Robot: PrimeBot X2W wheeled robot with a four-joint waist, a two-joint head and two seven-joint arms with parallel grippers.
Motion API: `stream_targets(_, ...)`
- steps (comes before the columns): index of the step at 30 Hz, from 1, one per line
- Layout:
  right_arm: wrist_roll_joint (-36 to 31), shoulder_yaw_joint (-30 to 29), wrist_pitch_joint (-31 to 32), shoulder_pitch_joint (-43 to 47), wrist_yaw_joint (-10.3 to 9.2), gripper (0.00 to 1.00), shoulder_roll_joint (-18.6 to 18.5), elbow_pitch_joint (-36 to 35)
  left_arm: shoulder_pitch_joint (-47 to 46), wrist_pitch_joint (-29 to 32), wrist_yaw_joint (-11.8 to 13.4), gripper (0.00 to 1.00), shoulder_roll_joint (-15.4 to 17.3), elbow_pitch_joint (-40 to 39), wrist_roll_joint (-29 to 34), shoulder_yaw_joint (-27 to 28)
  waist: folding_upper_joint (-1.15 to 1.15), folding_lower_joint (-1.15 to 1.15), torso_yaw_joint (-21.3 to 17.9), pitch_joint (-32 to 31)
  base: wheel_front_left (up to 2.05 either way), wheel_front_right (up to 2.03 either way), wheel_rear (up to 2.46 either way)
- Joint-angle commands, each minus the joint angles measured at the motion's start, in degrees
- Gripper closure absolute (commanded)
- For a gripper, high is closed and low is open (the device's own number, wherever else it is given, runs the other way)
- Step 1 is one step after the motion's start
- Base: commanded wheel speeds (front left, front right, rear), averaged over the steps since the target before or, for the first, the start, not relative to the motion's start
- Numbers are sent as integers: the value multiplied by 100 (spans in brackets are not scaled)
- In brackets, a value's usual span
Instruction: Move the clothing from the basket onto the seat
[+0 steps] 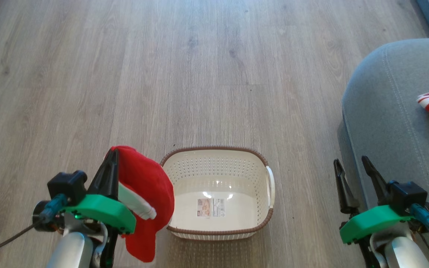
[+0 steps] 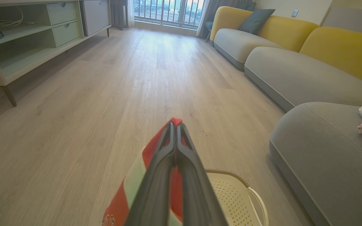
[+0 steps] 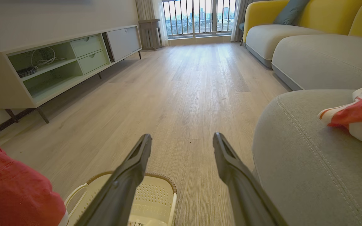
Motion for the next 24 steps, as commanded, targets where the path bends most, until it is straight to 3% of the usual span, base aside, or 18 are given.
stream_targets(1,18,122,-38,-123,-1,0,-90,-194,-181,-3,24,100,128,-243,-31,183,0,0,3,12,0,0,0)
stream_targets(8,-24,450,-38,-240,-1,0,-145,-305,-232,10,-4,100,126,-375,-5,75,0,0,7,38,0,0,0)
stream_targets(10,46,887,-38,-360,-1,0,-170,-349,-282,43,-36,100,101,-487,22,-22,0,0,5,38,0,0,0)
stream_targets(17,740,3305,-38,-1186,-1,0,-418,-189,-577,334,-233,100,-91,-915,219,-657,0,0,59,-2,0,0,0)
stream_targets(24,1238,4283,-38,-2098,-1,0,-556,87,-839,620,-491,100,-277,-1220,418,-1432,0,0,157,-58,0,0,0)
